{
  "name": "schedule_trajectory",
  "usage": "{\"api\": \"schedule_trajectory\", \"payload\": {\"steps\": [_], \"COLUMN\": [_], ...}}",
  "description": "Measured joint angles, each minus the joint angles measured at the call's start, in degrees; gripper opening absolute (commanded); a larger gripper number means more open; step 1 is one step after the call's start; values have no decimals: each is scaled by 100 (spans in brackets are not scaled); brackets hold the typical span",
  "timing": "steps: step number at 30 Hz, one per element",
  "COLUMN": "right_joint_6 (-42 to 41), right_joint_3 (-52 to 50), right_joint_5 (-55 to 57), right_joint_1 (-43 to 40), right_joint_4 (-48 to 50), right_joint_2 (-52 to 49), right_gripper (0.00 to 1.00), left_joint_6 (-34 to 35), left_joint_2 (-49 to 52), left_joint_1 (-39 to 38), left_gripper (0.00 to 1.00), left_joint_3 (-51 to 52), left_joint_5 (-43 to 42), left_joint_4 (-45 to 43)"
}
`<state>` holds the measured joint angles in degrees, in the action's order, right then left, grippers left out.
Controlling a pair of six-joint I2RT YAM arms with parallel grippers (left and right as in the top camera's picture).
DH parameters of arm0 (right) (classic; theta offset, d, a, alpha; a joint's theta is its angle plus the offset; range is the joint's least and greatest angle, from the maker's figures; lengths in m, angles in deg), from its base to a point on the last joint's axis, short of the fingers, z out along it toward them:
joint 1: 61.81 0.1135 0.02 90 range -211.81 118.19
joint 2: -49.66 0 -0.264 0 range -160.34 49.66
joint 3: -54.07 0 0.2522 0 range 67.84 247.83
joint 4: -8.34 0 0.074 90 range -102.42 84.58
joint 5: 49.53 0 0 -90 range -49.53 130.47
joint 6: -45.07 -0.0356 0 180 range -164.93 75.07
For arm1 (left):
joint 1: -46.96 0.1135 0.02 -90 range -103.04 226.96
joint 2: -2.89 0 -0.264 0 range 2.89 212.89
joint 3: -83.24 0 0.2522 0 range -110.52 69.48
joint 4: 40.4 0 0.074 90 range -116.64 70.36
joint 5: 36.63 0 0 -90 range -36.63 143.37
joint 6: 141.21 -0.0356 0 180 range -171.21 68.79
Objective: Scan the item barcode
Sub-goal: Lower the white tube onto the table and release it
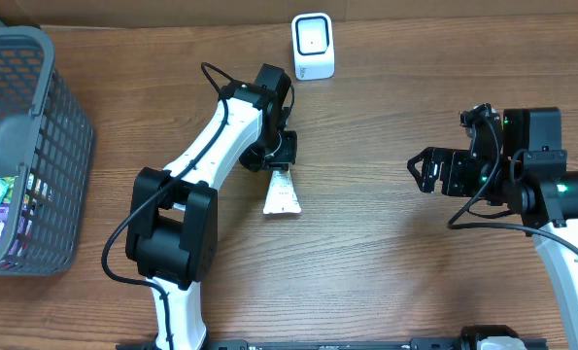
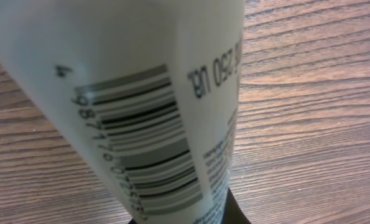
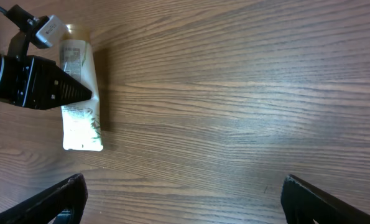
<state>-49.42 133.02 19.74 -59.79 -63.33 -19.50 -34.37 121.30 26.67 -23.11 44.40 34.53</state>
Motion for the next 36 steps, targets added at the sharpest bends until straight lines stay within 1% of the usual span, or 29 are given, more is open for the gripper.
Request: {"api": "schedule_trajectory", "payload": {"steps": [36], "right_joint_6": [0], "right_joint_3": [0], "right_joint_5": [0], "right_joint_1": [0], "right_joint_4": [-173], "right_joint_2": [0], "right_gripper": [100], "left_joint_6": [0], "left_joint_2": [0], "left_joint_1": [0], "left_gripper": [4], "left_joint_3": [0], "left_joint_5": [4], "left_joint_4": [15]}}
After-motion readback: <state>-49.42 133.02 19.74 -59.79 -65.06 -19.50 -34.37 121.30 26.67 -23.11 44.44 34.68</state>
